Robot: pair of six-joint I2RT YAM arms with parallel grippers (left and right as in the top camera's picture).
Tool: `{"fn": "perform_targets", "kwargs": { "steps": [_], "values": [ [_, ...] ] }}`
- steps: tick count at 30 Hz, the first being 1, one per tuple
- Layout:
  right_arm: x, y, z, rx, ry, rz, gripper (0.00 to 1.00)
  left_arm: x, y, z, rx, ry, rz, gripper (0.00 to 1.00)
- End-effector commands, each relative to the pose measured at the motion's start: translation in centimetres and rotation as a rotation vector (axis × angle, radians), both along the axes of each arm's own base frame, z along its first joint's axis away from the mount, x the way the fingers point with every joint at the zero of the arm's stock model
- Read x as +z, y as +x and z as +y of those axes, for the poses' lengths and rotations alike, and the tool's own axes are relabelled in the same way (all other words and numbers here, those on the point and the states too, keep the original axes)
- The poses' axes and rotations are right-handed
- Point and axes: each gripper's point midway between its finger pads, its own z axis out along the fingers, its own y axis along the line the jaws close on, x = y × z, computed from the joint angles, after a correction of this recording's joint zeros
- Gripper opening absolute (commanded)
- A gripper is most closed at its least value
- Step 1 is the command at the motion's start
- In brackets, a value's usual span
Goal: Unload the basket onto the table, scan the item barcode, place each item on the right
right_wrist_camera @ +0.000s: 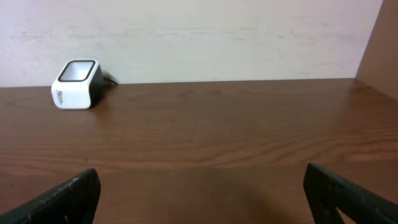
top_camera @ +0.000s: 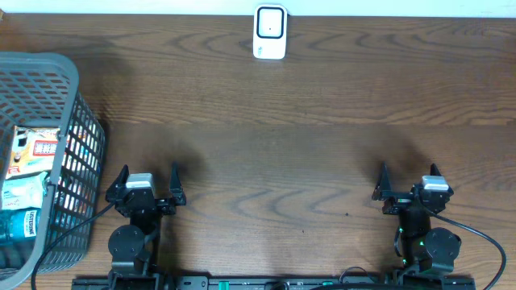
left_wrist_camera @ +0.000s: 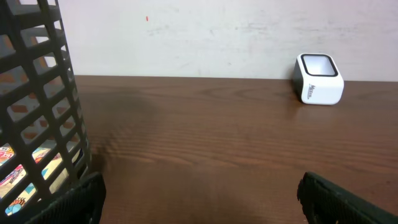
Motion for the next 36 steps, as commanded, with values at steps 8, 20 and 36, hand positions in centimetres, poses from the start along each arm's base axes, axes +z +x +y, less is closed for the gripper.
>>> {"fn": "perform_targets", "kwargs": {
  "steps": [8, 20, 36],
  "values": [
    [0.0, 0.0, -0.1, -0.001, 0.009, 0.0, 0.99, 0.1, 0.2, -0.6, -0.031, -0.041, -0.032, 0.98],
    [0.0, 0.0, -0.1, -0.001, 0.009, 0.0, 0.99, 12.4, -1.5, -2.4, -0.145, -0.175, -0.21, 0.98],
    [0.0, 0.0, -0.1, -0.001, 0.009, 0.0, 0.99, 27.7, 2.1, 0.0, 0.028, -0.113, 0.23, 0.98]
  ]
}}
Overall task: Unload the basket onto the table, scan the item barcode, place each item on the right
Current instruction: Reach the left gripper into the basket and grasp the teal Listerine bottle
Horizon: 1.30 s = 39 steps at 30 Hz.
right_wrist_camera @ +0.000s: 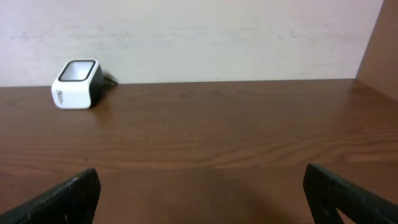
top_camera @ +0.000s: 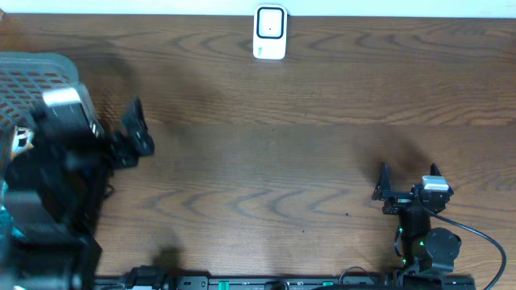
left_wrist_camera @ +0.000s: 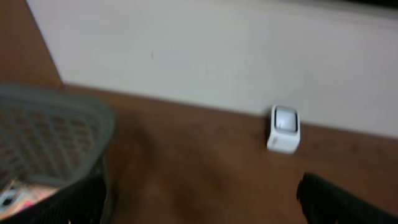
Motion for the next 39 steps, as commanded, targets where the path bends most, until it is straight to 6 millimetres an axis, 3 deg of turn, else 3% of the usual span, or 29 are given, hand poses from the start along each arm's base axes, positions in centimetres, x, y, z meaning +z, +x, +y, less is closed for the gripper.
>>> {"fn": "perform_targets", "kwargs": {
  "steps": [1, 6, 11, 14, 16, 19, 21, 26, 33, 39],
  "values": [
    [0.0, 0.0, 0.0, -0.001, 0.009, 0.0, 0.99, 2.8, 0.2, -0.4, -0.031, 0.017, 0.075, 0.98],
    [0.0, 0.0, 0.0, -0.001, 0.009, 0.0, 0.99, 1.4, 1.5, -0.1, -0.017, 0.024, 0.171, 0.98],
    [0.0, 0.0, 0.0, -0.001, 0.009, 0.0, 0.99, 2.9, 1.3, 5.1, 0.323, -0.094, 0.134, 0.98],
    [0.0, 0.0, 0.0, -0.001, 0.009, 0.0, 0.99, 3.9, 0.9, 7.9, 0.436, -0.124, 0.132, 0.98],
    [0.0, 0.0, 0.0, -0.001, 0.009, -0.001, 0.99, 3.3, 0.2, 10.3, 0.545, -0.167, 0.177, 0.98],
    [0.0, 0.0, 0.0, -0.001, 0.009, 0.0, 0.99, 0.2, -1.8, 14.1, 0.749, -0.259, 0.31, 0.98],
    [0.0, 0.0, 0.0, -0.001, 0.009, 0.0, 0.99, -4.0, -4.8, 17.5, 0.962, -0.363, 0.484, 0.98],
    [0.0, 0.0, 0.0, -0.001, 0.009, 0.0, 0.99, -9.1, -7.8, 21.4, 1.18, -0.507, 0.664, 0.98],
    [0.0, 0.0, 0.0, -0.001, 0.009, 0.0, 0.99, -15.9, -9.5, 23.4, 1.254, -0.659, 0.772, 0.98],
    [0.0, 0.0, 0.0, -0.001, 0.009, 0.0, 0.99, -22.3, -11.7, 23.2, 1.317, -0.726, 0.885, 0.98]
  ]
}}
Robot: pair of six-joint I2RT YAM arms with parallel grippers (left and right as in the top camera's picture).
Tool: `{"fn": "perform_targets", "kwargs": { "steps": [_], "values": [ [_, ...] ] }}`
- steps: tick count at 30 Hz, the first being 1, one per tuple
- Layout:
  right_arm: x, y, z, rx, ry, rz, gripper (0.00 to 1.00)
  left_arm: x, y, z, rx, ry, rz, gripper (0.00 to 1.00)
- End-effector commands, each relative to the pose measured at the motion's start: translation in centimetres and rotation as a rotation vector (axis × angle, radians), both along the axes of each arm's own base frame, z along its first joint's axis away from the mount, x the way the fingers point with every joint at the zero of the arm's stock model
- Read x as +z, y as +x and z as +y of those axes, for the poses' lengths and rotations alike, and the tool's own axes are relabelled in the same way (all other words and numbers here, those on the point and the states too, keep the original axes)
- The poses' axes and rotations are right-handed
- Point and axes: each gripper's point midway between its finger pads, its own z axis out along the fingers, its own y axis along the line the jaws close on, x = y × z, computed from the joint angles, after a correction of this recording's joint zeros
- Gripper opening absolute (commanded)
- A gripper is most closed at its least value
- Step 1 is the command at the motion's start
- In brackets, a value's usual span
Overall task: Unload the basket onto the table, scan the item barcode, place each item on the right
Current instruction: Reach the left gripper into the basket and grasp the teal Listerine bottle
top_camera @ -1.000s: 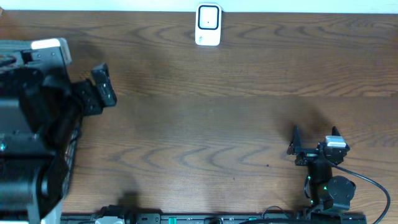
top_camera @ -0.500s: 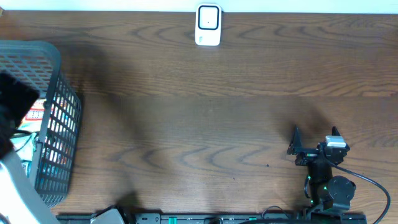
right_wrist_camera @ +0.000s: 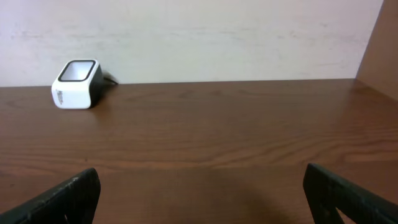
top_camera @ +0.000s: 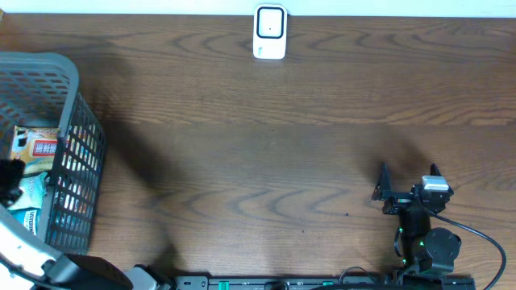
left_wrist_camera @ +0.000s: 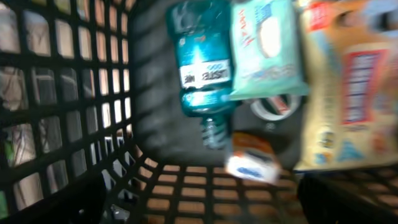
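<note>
The white barcode scanner [top_camera: 269, 32] stands at the table's far edge, also seen in the right wrist view as the scanner [right_wrist_camera: 77, 84]. The grey mesh basket [top_camera: 68, 89] at the left holds the items. In the left wrist view, looking down into it, lie a teal bottle [left_wrist_camera: 202, 59], a green wipes pack [left_wrist_camera: 264, 50], a yellow-orange package [left_wrist_camera: 348, 87] and a small orange-and-white box [left_wrist_camera: 252, 158]. My left gripper [left_wrist_camera: 199, 208] hangs open over the basket's inside, holding nothing. My right gripper [top_camera: 401, 192] rests open near the front right.
The basket's wall [left_wrist_camera: 74, 93] rises along the left of the left wrist view. A pale wall [right_wrist_camera: 199, 37] runs behind the scanner. Bare wooden table [top_camera: 266, 161] lies between basket and right arm.
My left gripper was above the basket's right edge, its camera facing the scanner; now it is over the basket, pointing down at the items. The right arm has not moved.
Both grippers first rested open near the table's front edge. Then the left arm was raised beside the basket, still open. Now it looks down into the basket at the items, empty. The right arm has stayed put throughout.
</note>
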Motion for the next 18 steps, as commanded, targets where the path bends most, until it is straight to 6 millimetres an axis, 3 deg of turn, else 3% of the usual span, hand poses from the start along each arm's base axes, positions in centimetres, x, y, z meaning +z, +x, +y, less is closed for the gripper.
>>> {"fn": "perform_targets", "kwargs": {
  "steps": [1, 10, 18],
  "values": [
    [-0.1, 0.0, 0.0, -0.001, 0.01, 0.0, 0.99, -3.5, -1.6, -0.8, 0.071, -0.068, 0.029, 0.98],
    [-0.1, 0.0, 0.0, -0.001, 0.01, 0.0, 0.99, -9.4, -3.7, 0.4, 0.176, -0.074, 0.026, 0.98],
    [-0.1, 0.0, 0.0, -0.001, 0.01, 0.0, 0.99, -12.8, -3.5, 0.7, 0.179, -0.051, -0.001, 0.98]
  ]
}}
